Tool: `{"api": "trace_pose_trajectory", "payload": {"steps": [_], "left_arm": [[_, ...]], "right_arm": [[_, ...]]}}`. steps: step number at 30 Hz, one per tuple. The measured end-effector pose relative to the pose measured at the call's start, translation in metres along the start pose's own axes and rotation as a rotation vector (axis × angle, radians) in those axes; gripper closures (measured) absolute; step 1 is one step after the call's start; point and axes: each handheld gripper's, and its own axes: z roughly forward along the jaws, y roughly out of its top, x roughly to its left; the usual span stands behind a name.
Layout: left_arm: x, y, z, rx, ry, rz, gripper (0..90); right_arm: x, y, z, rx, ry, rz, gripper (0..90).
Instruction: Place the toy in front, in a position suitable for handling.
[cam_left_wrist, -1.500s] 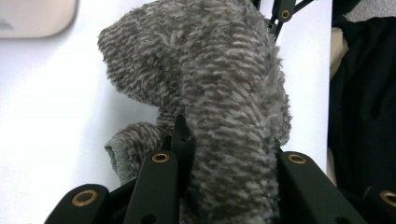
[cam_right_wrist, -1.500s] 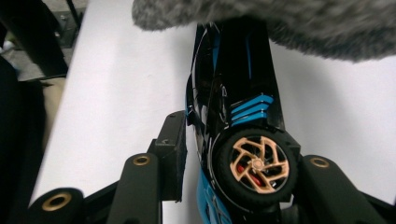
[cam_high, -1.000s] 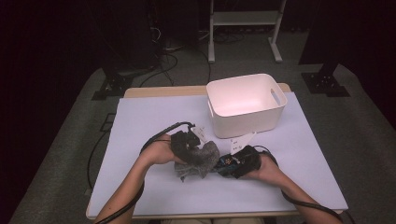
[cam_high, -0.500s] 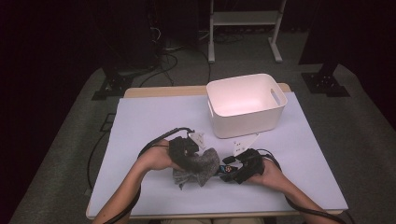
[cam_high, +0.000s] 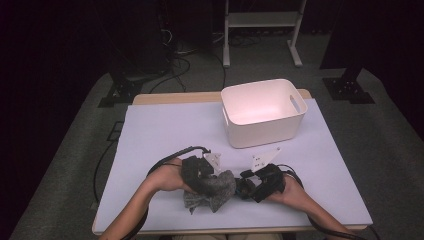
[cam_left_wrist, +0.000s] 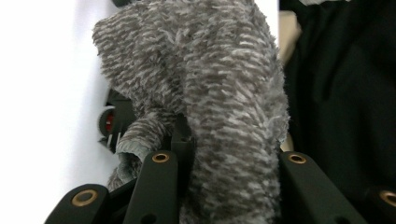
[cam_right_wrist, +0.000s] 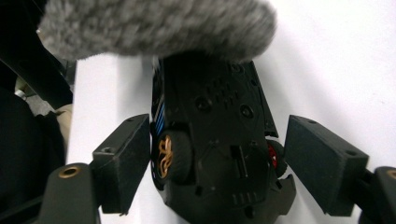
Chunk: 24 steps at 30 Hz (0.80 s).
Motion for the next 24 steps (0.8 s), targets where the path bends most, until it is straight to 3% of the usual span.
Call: {"api": "trace_pose_trajectory", "payload": {"steps": [3,6,9,21,24], "left_arm": [[0.000,0.000,0.009,0.026,0.016,-0.004,69.2],[0.002,0.001,0.011,0.012,0.005,-0.006,69.1],[0.002,0.002,0.010,0.014,0.013,-0.004,69.0],[0.010,0.001,0.006,-0.019,0.053,-0.016,68.3],[0.013,0.001,0.005,-0.027,0.061,-0.023,68.3]], "right_arm": [[0.003,-0.002,-0.001,-0.012,0.011,-0.007,23.0],[0.007,-0.004,-0.001,0.000,-0.021,-0.047,22.4],[0.007,-0.005,-0.001,0.003,-0.026,-0.054,21.9],[0.005,-0.013,0.006,0.098,-0.024,-0.052,19.0],[0.003,-0.013,0.010,0.099,-0.006,-0.059,19.0]]}}
